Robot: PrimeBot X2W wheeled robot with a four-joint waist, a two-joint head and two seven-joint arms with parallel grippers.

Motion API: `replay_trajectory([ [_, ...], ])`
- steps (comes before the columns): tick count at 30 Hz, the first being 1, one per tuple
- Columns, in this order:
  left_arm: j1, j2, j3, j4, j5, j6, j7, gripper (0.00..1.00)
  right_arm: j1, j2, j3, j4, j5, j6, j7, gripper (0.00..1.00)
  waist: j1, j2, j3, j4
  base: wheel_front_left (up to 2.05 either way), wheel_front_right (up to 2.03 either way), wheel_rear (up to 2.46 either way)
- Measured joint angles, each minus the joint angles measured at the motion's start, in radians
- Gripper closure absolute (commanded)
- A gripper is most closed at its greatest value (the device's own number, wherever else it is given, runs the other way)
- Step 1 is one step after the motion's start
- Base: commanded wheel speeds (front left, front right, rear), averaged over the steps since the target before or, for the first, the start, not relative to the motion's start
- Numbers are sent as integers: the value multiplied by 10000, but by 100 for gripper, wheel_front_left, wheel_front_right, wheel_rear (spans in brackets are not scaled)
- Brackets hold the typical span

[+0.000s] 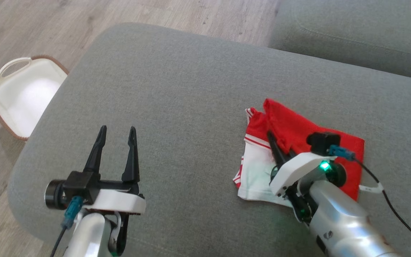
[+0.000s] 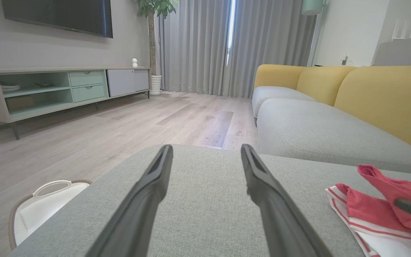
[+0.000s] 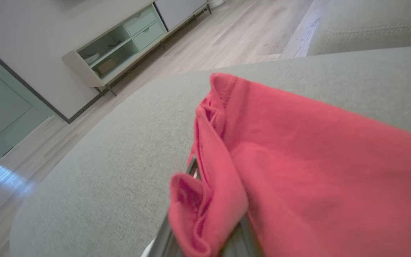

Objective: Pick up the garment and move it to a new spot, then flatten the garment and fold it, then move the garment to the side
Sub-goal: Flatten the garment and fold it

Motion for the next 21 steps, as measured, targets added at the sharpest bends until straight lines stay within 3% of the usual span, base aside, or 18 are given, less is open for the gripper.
replay_trajectory([
  [2,-8,-10,-19,2,0,2,0,0,0,-2,328,61,188,0,-46,100,0,0,50,52,0,0,0],
  [3,-9,-10,-23,4,0,2,0,0,0,-2,514,59,286,0,-88,64,0,0,66,66,0,0,0],
  [4,-15,-13,-27,4,0,2,0,0,0,-2,732,61,376,0,-86,0,0,0,81,74,0,0,0],
  [12,-68,-21,-79,121,-2,4,0,0,79,0,2926,-1279,1605,0,683,0,0,0,85,-176,0,0,0],
  [17,-68,-10,-15,86,-2,12,0,0,-98,2,3045,-1208,1707,0,226,0,-1,0,-10,-618,0,0,0],
  [21,-66,8,132,-90,-2,36,0,0,-795,0,2247,-508,765,0,-121,0,0,0,-89,-1119,0,0,0],
])
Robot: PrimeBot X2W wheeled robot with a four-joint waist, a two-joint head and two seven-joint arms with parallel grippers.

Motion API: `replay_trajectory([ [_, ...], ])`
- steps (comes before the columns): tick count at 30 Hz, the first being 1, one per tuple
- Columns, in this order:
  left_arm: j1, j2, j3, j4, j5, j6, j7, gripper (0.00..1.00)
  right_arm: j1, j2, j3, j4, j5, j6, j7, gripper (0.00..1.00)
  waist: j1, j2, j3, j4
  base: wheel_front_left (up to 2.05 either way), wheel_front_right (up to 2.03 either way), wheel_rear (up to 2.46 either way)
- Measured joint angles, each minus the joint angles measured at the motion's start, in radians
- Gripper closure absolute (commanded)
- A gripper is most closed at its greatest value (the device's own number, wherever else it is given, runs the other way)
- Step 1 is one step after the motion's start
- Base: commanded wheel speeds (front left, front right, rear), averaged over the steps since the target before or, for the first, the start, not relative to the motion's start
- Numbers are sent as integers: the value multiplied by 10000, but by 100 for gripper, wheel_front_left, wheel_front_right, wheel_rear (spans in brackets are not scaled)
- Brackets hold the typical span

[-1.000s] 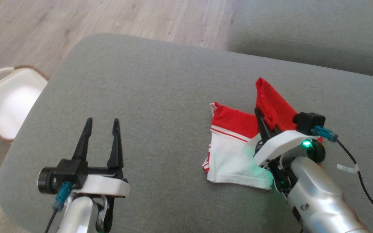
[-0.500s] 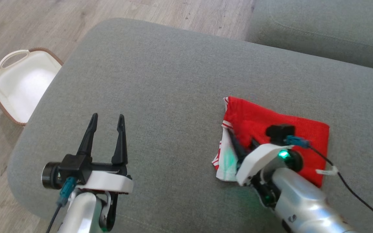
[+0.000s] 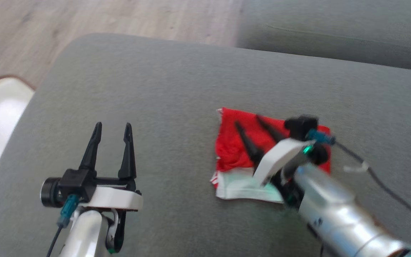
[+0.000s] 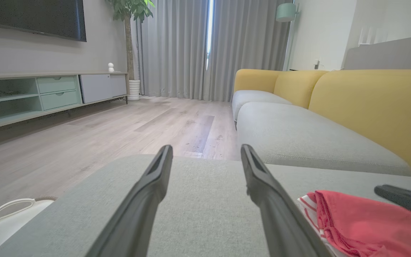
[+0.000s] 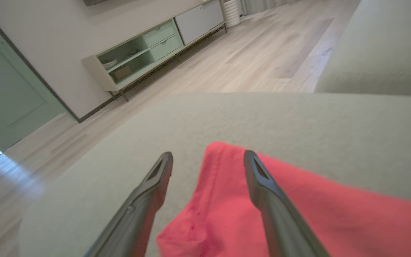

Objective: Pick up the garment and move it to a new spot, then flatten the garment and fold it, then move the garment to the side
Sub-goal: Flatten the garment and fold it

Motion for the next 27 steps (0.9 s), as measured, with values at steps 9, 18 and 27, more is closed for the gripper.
replay_trajectory([
  [9,80,-8,236,-447,52,75,0,0,359,-451,-5112,-1638,-5204,0,-84,0,0,0,-114,-1307,0,0,0],
  [18,526,-40,510,-583,284,274,0,0,2978,-56,-7517,-4378,-8115,0,-84,0,0,0,-81,-2219,0,0,0],
  [27,1222,-178,673,-709,435,410,0,0,4725,44,-7906,-5578,-7325,0,-84,0,-1,0,-108,-2542,0,0,0],
])
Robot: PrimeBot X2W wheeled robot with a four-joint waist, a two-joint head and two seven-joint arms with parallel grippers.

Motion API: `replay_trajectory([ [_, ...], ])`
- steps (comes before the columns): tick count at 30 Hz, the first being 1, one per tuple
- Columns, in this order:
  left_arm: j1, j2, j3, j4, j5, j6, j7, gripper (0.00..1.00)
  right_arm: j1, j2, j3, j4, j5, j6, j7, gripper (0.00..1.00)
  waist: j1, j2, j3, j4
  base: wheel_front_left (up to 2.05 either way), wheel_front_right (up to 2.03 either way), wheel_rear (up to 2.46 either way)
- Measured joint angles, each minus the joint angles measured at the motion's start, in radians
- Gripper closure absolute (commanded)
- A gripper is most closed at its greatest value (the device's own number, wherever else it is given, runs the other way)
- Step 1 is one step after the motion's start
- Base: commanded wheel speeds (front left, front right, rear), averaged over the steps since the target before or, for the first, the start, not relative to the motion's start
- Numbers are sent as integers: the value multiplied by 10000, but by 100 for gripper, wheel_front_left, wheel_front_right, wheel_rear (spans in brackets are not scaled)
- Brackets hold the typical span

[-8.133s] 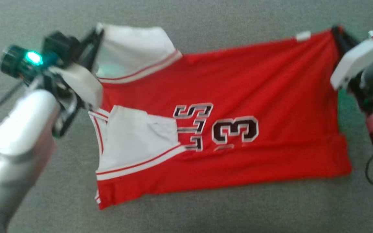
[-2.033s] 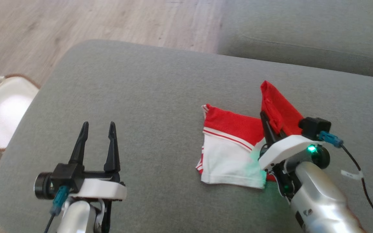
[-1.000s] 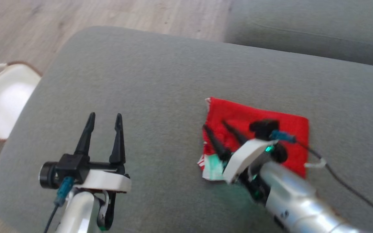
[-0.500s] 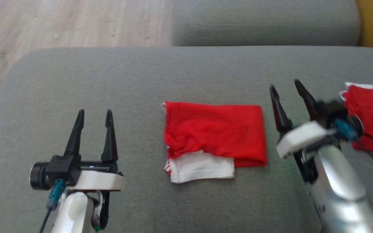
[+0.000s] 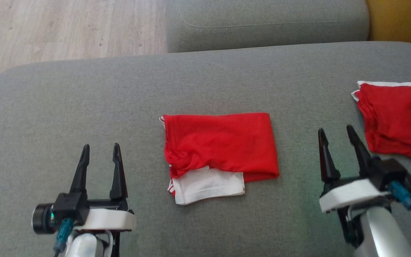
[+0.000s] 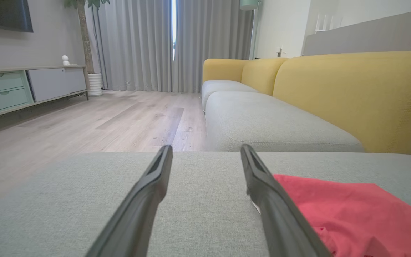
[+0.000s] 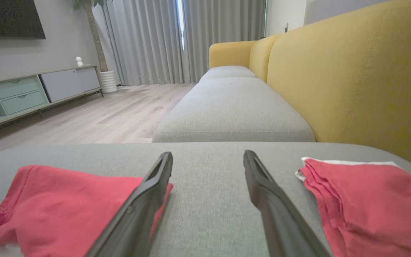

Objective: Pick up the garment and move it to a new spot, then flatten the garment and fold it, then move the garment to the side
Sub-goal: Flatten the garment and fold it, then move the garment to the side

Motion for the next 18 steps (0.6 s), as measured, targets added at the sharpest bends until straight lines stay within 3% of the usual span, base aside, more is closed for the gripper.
replay_trajectory([
  [18,30,-58,-58,-174,-21,-15,0,0,-111,61,-38,249,-155,0,6,0,0,0,351,325,0,0,0],
])
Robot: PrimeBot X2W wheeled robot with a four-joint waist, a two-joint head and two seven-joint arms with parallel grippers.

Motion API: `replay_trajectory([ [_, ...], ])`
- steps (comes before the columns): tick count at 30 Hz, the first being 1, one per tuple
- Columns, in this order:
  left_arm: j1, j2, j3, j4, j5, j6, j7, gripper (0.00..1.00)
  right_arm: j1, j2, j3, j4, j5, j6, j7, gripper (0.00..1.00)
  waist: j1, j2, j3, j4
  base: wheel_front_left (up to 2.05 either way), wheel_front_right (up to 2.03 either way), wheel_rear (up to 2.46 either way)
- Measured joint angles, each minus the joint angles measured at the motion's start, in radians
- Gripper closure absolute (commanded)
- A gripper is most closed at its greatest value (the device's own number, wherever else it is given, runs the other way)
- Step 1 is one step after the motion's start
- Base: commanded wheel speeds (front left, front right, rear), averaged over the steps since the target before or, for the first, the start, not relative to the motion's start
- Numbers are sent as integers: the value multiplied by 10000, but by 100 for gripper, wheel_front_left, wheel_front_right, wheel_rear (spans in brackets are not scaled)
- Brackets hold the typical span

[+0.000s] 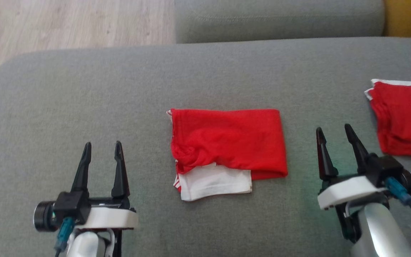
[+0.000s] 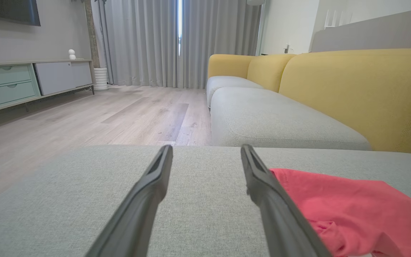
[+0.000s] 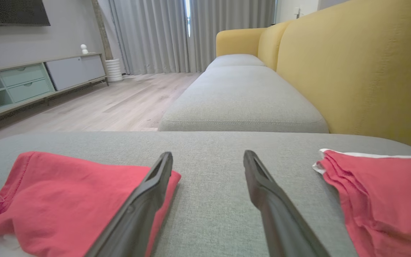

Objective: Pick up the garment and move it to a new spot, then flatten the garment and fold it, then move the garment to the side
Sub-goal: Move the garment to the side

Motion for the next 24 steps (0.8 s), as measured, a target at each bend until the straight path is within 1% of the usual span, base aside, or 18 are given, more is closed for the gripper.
replay_trajectory([
  [4,-316,-4,-192,-38,-6,2,0,0,-480,0,176,219,-230,0,297,0,1,0,394,173,0,0,0],
  [7,-691,-23,-433,-50,-111,4,0,0,-876,0,240,483,-150,0,658,0,1,0,713,373,0,0,0],
  [9,-865,-23,-604,-48,-174,12,0,0,-1091,-6,359,805,209,0,892,0,2,0,900,541,0,0,0],
  [10,-865,-23,-604,-48,-174,12,0,0,-1091,-6,359,805,209,0,892,0,2,0,900,541,0,0,0],
  [13,-1021,-27,-863,-33,-184,19,0,0,-1316,0,541,1607,1241,0,1501,0,2,0,1107,837,0,0,0],
  [16,-1042,-38,-1039,13,-274,105,0,0,-1418,-8,763,2366,1406,0,1925,0,2,0,1231,1123,0,0,0],
  [19,-1042,-36,-1049,65,-276,121,0,0,-1692,-52,1081,2702,1789,0,1998,0,0,0,1257,1328,0,0,0],
  [21,-1042,-36,-1049,75,-351,188,0,0,-1899,-113,1273,2930,1825,0,2027,100,1,0,1229,1384,0,0,0],
  [24,-1040,-36,-1032,75,-370,192,0,0,-2004,-121,1463,3164,1751,0,1956,100,0,0,1179,1371,0,0,0],
])
